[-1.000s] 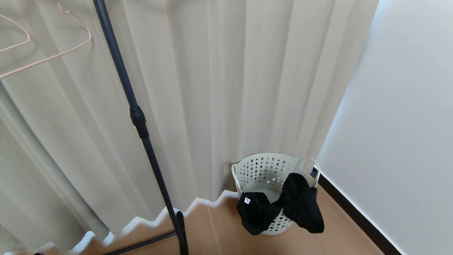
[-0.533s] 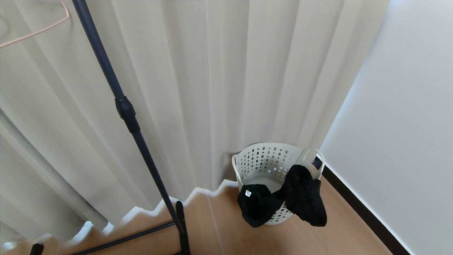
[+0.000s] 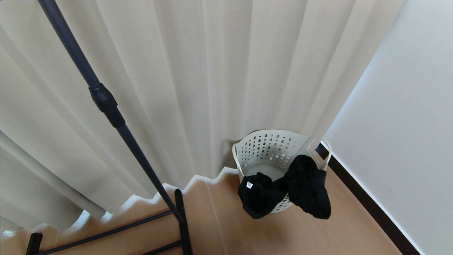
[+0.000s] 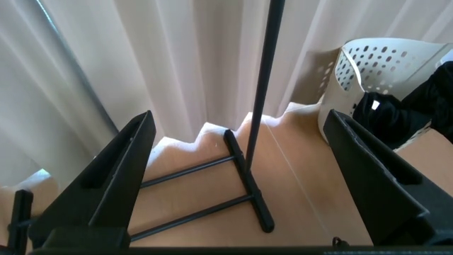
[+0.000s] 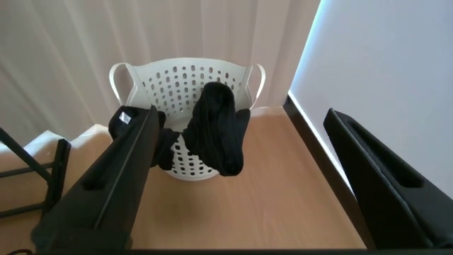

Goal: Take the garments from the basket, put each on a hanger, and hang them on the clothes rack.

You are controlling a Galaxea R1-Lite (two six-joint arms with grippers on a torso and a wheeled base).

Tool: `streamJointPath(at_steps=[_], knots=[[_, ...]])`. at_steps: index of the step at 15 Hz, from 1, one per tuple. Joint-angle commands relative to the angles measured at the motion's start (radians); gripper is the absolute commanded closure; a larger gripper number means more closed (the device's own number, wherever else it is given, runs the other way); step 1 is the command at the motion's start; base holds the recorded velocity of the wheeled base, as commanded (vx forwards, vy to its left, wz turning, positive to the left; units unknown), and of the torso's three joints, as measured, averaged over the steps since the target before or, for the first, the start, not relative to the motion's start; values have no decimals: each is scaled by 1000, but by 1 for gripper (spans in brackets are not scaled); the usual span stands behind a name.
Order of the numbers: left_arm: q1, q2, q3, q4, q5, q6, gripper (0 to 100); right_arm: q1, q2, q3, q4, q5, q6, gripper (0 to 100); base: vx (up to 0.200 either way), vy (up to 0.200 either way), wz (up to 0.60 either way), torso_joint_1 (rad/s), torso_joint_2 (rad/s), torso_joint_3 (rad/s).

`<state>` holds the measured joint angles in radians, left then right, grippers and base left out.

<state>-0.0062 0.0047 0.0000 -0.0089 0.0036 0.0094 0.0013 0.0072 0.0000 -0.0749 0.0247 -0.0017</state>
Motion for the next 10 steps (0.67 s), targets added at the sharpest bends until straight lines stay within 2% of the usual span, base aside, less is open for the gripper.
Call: streamJointPath(at_steps=[1, 10], knots=[[0, 1, 0, 0, 1, 0, 0, 0, 0, 0, -2, 0, -1, 0, 0, 0, 0, -7, 2, -207], [0, 1, 0, 0, -1, -2, 0, 0, 0, 0, -2, -5, -1, 0, 0, 0, 0, 3, 4, -199]])
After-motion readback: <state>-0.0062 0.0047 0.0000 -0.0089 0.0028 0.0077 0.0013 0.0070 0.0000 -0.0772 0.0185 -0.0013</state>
